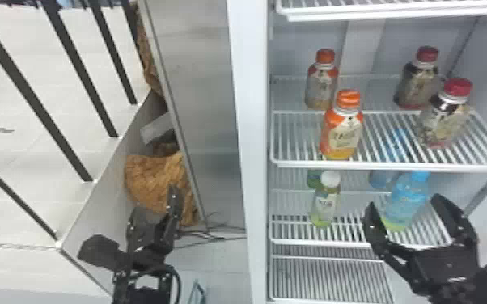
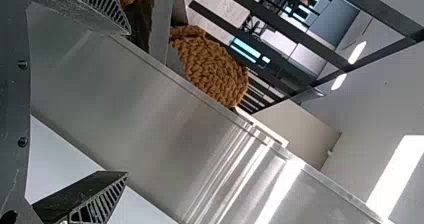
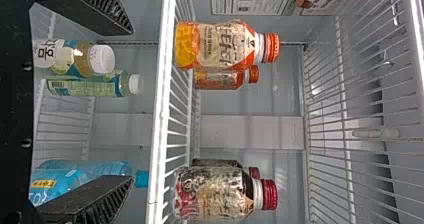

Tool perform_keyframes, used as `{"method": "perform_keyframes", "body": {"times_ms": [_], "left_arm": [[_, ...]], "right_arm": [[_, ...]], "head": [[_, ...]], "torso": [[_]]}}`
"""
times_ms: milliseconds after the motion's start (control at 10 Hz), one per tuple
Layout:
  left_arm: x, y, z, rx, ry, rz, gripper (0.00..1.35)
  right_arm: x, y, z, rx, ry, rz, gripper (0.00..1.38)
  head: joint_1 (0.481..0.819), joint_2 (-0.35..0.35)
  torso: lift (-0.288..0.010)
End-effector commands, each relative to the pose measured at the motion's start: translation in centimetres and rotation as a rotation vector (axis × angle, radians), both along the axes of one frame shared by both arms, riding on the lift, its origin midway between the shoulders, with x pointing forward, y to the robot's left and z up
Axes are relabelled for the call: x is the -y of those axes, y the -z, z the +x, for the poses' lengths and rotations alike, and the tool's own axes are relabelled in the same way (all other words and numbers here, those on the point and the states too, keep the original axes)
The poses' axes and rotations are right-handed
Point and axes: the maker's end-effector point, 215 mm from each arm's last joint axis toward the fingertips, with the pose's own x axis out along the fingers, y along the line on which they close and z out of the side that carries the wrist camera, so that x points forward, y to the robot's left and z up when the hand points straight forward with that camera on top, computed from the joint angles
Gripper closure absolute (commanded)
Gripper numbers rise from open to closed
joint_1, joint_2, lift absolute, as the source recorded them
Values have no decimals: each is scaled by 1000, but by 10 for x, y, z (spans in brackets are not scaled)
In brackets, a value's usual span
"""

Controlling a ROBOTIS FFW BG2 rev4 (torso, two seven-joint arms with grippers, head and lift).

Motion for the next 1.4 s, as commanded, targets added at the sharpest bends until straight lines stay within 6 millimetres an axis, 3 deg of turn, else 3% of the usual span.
{"method": "perform_keyframes", "body": {"times_ms": [0,1300], "left_arm": [[0,0,0,0,0,0,-2],[0,0,0,0,0,0,-2]], "right_arm": [[0,0,0,0,0,0,-2],[0,0,0,0,0,0,-2]], "head": [[695,93],[695,93]], "torso": [[-40],[-40]]}}
